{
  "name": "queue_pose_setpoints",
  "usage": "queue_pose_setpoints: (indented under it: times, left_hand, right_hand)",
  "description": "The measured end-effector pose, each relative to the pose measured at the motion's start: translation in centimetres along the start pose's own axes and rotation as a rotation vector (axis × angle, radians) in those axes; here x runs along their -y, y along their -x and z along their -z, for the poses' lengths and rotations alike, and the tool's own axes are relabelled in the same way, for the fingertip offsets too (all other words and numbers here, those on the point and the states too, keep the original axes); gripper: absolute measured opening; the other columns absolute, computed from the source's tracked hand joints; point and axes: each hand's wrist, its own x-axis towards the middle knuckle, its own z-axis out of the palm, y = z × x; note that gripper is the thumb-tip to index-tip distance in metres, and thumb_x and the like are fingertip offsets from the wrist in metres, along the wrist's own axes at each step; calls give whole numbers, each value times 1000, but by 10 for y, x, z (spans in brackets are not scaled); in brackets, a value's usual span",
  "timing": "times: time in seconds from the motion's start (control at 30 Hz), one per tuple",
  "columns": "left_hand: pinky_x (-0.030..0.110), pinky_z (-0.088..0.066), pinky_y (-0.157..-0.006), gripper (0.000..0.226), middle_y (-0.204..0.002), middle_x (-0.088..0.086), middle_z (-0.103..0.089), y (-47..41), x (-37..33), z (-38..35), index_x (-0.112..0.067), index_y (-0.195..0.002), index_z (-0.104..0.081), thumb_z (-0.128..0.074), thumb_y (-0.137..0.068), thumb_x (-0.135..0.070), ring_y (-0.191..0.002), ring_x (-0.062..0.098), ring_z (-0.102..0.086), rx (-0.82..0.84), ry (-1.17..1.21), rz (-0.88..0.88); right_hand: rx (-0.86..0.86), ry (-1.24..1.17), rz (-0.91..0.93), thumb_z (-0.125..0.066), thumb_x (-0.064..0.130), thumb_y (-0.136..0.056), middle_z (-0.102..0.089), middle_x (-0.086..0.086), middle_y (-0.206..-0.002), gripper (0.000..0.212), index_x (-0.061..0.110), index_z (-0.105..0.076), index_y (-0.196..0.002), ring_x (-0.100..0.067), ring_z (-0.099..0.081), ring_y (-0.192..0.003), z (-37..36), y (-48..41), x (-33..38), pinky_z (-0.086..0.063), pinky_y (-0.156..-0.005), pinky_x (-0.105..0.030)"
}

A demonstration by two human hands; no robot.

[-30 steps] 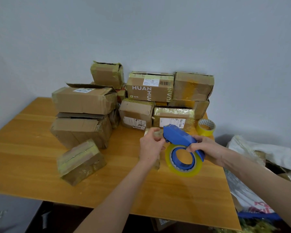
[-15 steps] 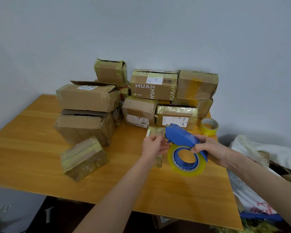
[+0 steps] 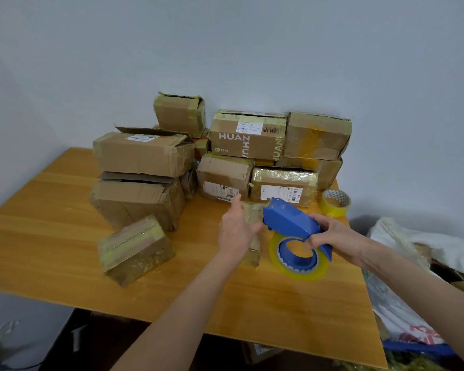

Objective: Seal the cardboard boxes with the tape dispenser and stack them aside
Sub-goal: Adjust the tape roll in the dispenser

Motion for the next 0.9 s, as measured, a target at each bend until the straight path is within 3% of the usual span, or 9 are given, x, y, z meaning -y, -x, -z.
queue_pose_setpoints:
  times: [0.07, 0.17, 0.3, 0.57, 0.63, 0.73, 0.83, 0.9]
  left_hand:
    - [34, -56, -87, 53, -116, -5, -63, -3, 0, 5, -17, -133, -54, -72, -84, -20, -87, 8, -62, 44, 68, -73]
    - [29, -59, -75, 19, -88, -10, -67, -4, 3, 6, -18, -104, -72, -69, -87, -14, -74, 7, -64, 119, 95, -69]
    - [22, -56, -55, 15, -80, 2, -70, -3, 6, 1, -18, -79, -66, -62, -91, -11, -63, 8, -68, 151, 409, 243]
    - [21, -53, -48, 5, -73, 4, -73, 12, 1, -9, -9, -89, -64, -67, -89, -13, -60, 11, -70, 50, 1041, 787]
    - [22, -55, -51, 8, -74, 5, -74, 13, 4, -11, -7, -93, -64, -67, -88, -12, -64, 12, -71, 43, 1058, 790]
    - [20, -54, -53, 7, -82, 5, -73, 11, 13, -12, -9, -95, -65, -65, -90, -14, -68, 12, -71, 15, 856, 671]
    - [18, -52, -49, 6, -73, 2, -71, 12, 15, -9, -14, -84, -63, -65, -90, -14, -59, 10, -70, 3, 782, 630]
    - [19, -52, -48, 7, -67, 1, -71, 12, 15, -4, -11, -93, -63, -66, -89, -15, -57, 11, -70, 40, 792, 655]
  right_hand:
    - [3, 23, -4, -79, 26, -43, -68, -9, -105, 72, 20, -64, -113, -25, -65, -95, 1, 1, 1, -52, -91, -40]
    - [3, 55, -5, -78, 19, -50, -67, -10, -108, 65, 19, -63, -114, -28, -65, -100, -1, 0, 3, -52, -94, -42]
    - [15, 114, 12, -77, 21, -49, -68, -5, -105, 64, 25, -64, -111, -21, -66, -96, -3, 1, 9, -53, -84, -33]
    - [-11, 224, 107, -76, 24, -50, -61, 3, -106, 68, 35, -56, -114, -12, -63, -95, -10, 1, 11, -50, -72, -21]
    - [-11, 236, 111, -76, 24, -50, -61, 3, -106, 68, 35, -56, -114, -12, -63, -94, -9, 2, 10, -50, -72, -21]
    - [10, 258, 104, -76, 24, -51, -61, 3, -106, 67, 34, -56, -115, -12, -63, -93, -7, 4, 10, -50, -72, -21]
    - [25, 281, 107, -76, 23, -52, -60, 3, -105, 65, 33, -55, -113, -12, -62, -93, -9, 3, 13, -49, -68, -18]
    - [26, 278, 105, -75, 22, -52, -59, 3, -104, 63, 34, -56, -111, -10, -62, -91, -9, 3, 17, -49, -65, -16]
